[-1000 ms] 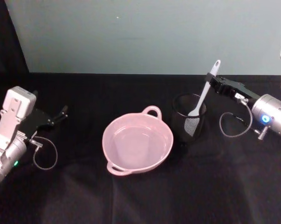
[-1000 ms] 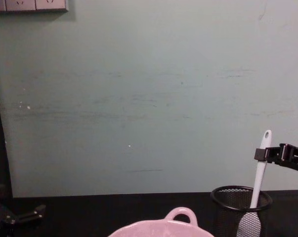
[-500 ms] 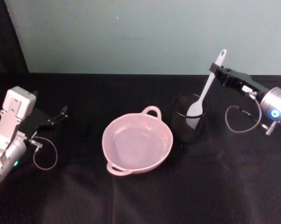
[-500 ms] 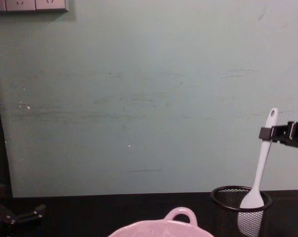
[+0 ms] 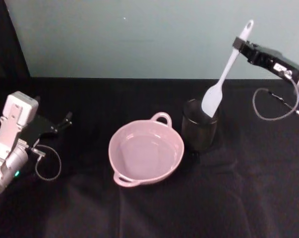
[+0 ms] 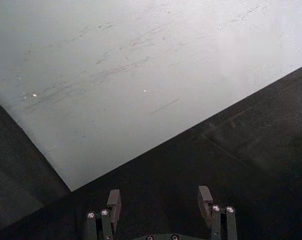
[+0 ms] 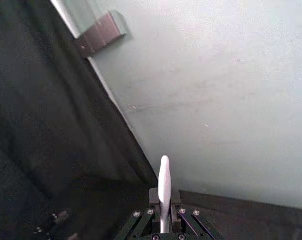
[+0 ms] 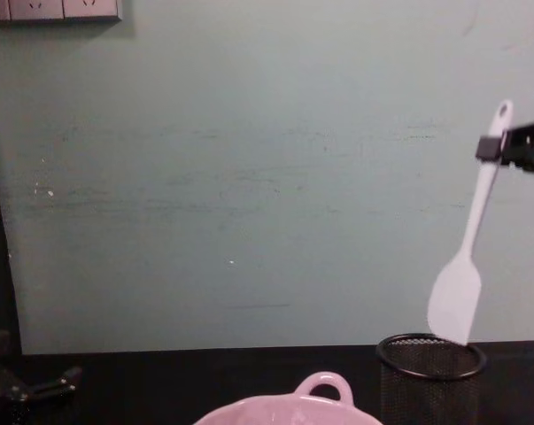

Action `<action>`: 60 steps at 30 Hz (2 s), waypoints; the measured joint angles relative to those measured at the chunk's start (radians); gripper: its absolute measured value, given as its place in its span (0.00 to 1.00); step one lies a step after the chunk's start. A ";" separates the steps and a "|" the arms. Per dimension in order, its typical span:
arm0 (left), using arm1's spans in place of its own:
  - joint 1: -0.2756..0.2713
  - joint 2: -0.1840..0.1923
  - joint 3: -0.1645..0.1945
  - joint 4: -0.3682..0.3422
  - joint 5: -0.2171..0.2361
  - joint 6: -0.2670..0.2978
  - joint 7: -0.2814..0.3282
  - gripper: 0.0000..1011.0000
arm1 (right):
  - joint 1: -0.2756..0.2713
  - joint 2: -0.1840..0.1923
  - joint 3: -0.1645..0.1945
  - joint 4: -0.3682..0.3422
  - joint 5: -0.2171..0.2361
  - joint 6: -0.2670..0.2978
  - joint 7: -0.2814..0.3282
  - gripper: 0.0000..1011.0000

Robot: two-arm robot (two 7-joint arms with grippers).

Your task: Use the one hand to pick up the spoon and stir the clear water in the bowl.

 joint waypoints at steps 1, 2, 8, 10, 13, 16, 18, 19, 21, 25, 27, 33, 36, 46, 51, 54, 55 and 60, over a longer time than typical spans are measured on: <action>0.000 0.000 0.000 0.000 0.000 0.000 0.000 1.00 | 0.000 0.008 0.000 -0.023 0.003 0.001 -0.004 0.11; 0.000 0.000 0.000 0.000 0.000 0.000 0.000 1.00 | 0.001 0.011 -0.002 -0.033 0.003 0.001 -0.004 0.11; 0.000 0.000 0.000 0.000 0.000 0.000 0.000 1.00 | 0.026 0.021 -0.038 -0.072 0.005 0.011 0.008 0.11; 0.000 0.000 0.000 0.000 0.000 0.000 0.000 1.00 | 0.040 0.021 -0.061 -0.074 0.004 0.013 0.019 0.11; 0.000 0.000 0.000 0.000 0.000 0.000 0.000 1.00 | 0.059 0.018 -0.094 -0.069 -0.005 0.014 0.039 0.11; 0.000 0.000 0.000 0.000 0.000 0.000 0.000 1.00 | 0.074 0.014 -0.124 -0.058 -0.019 0.012 0.057 0.11; 0.000 0.000 0.000 0.000 0.000 0.000 0.000 1.00 | 0.089 0.009 -0.155 -0.041 -0.033 0.008 0.077 0.11; 0.000 0.000 0.000 0.000 0.000 0.000 0.000 1.00 | 0.098 0.005 -0.174 -0.030 -0.040 0.003 0.092 0.11; 0.000 0.000 0.000 0.000 0.000 0.000 0.000 1.00 | 0.110 0.000 -0.201 -0.009 -0.051 -0.004 0.117 0.11; 0.000 0.000 0.000 0.000 0.000 0.000 0.000 1.00 | 0.126 -0.009 -0.237 0.027 -0.064 -0.025 0.158 0.11; 0.000 0.000 0.000 0.000 0.000 0.000 0.000 1.00 | 0.133 -0.014 -0.256 0.050 -0.074 -0.043 0.189 0.11; 0.000 0.000 0.000 0.000 0.000 0.000 0.000 1.00 | 0.115 -0.053 -0.309 0.057 -0.124 -0.105 0.212 0.11; 0.000 0.000 0.000 0.000 0.000 0.000 0.000 1.00 | 0.085 -0.073 -0.332 0.047 -0.159 -0.153 0.217 0.11; 0.000 0.000 0.000 0.000 0.000 0.000 0.000 1.00 | 0.080 -0.131 -0.365 0.147 -0.276 -0.283 0.268 0.11; 0.000 0.000 0.000 0.000 0.000 0.000 0.000 1.00 | 0.086 -0.145 -0.365 0.184 -0.333 -0.350 0.276 0.11; 0.000 0.000 0.000 0.000 0.000 0.000 0.000 1.00 | 0.085 -0.151 -0.366 0.198 -0.374 -0.399 0.281 0.11; 0.000 0.000 0.000 0.000 0.000 0.000 0.000 1.00 | 0.085 -0.155 -0.369 0.205 -0.393 -0.420 0.284 0.11; 0.000 0.000 0.000 0.000 0.000 0.000 0.000 1.00 | 0.083 -0.167 -0.370 0.224 -0.432 -0.453 0.292 0.11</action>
